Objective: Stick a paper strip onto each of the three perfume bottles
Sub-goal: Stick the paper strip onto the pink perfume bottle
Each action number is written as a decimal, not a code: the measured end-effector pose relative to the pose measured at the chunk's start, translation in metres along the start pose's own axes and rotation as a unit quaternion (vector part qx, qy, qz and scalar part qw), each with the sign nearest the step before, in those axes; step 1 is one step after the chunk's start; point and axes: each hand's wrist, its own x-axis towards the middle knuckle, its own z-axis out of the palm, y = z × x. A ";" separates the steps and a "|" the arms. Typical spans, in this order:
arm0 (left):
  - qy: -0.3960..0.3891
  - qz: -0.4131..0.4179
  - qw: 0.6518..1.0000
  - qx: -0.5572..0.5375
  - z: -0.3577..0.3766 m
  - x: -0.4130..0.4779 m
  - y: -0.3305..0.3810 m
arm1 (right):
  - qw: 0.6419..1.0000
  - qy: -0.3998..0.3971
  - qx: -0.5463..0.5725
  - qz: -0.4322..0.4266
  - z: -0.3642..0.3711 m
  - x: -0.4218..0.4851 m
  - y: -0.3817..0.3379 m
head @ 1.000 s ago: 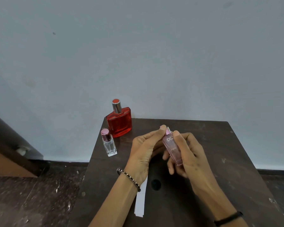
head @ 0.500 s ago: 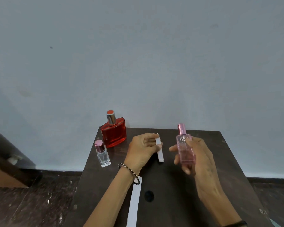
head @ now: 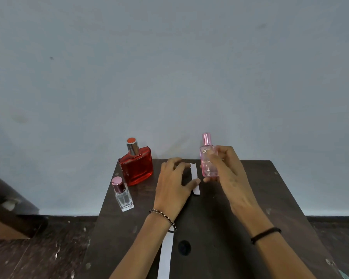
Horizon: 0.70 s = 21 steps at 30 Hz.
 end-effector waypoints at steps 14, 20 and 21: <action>-0.012 0.025 0.999 0.035 -0.003 -0.003 -0.002 | 0.989 0.008 -0.117 -0.093 0.002 0.005 0.007; -0.012 0.022 1.000 0.014 -0.004 -0.002 -0.004 | 0.988 -0.033 -0.110 -0.101 0.005 0.006 0.012; -0.008 0.018 1.000 0.002 -0.005 -0.002 -0.003 | 0.988 -0.038 -0.112 -0.101 0.006 0.006 0.012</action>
